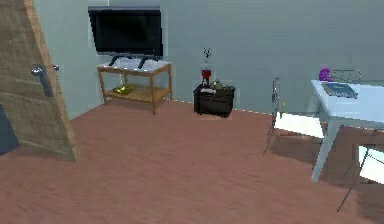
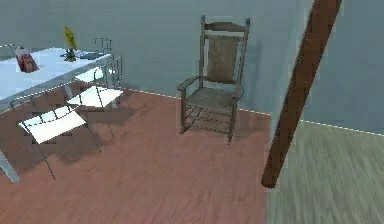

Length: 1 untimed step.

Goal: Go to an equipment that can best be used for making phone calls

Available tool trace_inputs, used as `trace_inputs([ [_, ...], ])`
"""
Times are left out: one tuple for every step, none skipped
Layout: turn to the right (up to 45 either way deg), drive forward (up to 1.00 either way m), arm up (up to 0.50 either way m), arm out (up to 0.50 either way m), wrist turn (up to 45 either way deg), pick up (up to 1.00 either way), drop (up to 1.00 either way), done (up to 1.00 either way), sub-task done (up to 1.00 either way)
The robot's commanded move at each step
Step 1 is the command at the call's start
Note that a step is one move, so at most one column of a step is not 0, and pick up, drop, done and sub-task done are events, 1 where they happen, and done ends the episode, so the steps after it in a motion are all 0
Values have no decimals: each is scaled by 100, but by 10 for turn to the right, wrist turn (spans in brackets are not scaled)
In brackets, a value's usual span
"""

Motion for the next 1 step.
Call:
trace_inputs([
  [-210, 0, 0, 0, 0, 0, 0, 0, 0],
])
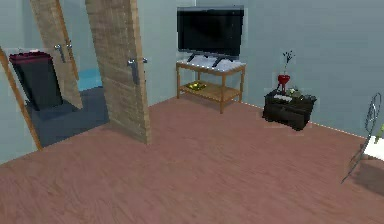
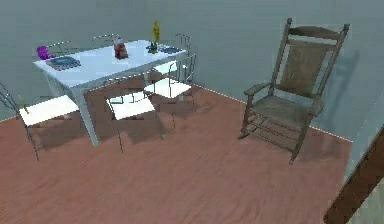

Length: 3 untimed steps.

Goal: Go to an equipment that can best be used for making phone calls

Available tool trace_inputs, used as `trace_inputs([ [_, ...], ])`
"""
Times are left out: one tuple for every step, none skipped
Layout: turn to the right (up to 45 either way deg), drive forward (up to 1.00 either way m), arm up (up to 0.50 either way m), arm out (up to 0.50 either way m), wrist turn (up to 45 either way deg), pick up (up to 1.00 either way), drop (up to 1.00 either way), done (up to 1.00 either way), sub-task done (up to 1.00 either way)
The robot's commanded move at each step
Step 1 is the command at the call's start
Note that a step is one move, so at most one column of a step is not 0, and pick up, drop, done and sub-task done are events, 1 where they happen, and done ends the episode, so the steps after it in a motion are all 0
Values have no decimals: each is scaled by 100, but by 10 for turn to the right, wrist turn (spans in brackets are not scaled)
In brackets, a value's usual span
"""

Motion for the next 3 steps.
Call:
trace_inputs([
  [0, 30, 0, 0, 0, 0, 0, 0, 0],
  [-360, 0, 0, 0, 0, 0, 0, 0, 0],
  [0, 100, 0, 0, 0, 0, 0, 0, 0],
])
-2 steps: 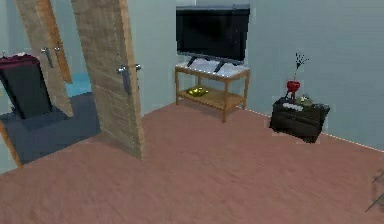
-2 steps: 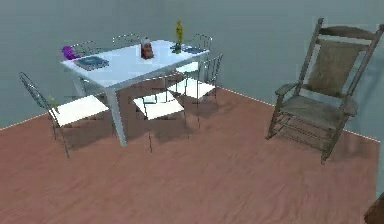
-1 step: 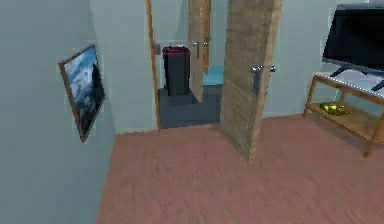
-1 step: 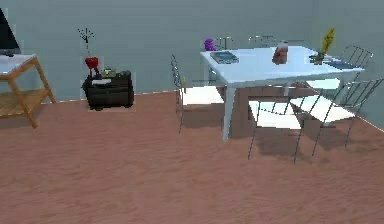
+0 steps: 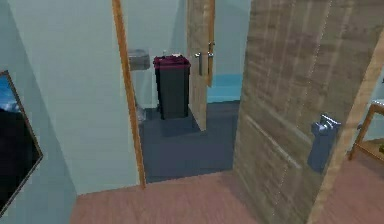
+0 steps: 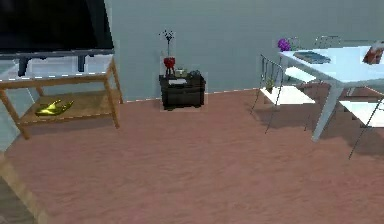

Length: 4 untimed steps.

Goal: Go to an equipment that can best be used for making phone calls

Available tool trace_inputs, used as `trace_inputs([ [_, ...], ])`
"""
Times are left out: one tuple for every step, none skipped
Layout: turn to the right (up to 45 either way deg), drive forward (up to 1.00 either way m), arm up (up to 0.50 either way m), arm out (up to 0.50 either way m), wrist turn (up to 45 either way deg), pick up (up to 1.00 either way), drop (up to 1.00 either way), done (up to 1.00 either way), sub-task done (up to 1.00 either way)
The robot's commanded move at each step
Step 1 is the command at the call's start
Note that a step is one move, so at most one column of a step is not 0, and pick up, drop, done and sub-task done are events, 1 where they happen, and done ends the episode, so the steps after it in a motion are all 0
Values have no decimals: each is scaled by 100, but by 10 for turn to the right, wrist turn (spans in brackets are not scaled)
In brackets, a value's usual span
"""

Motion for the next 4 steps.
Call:
trace_inputs([
  [-30, 0, 0, 0, 0, 0, 0, 0, 0],
  [60, 0, 0, 0, 0, 0, 0, 0, 0],
  [30, 0, 0, 0, 0, 0, 0, 0, 0],
  [0, 90, 0, 0, 0, 0, 0, 0, 0],
])
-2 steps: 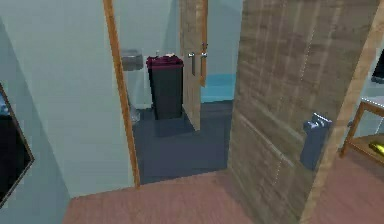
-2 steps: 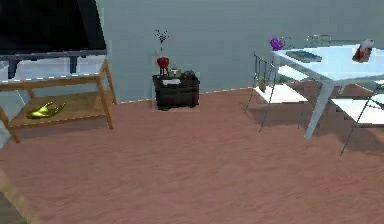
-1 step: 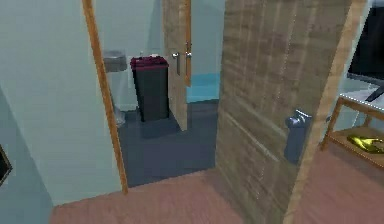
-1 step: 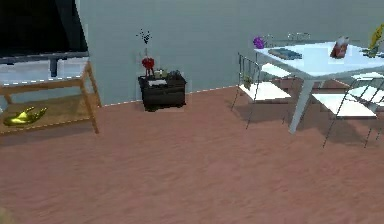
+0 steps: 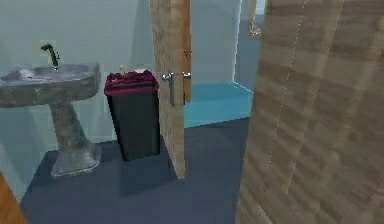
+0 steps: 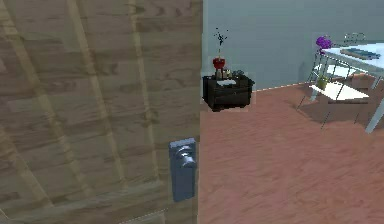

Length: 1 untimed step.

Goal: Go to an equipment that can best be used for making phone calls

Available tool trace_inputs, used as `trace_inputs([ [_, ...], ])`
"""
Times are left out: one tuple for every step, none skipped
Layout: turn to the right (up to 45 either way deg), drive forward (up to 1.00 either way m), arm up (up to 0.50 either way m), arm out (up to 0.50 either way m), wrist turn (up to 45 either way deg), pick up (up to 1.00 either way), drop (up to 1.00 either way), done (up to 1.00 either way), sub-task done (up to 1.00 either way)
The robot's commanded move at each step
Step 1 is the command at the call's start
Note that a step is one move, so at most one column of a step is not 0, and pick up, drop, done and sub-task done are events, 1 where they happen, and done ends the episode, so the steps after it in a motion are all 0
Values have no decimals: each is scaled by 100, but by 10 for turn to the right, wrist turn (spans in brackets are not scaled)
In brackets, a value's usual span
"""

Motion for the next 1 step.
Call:
trace_inputs([
  [-90, 0, 0, 0, 0, 0, 0, 0, 0],
])
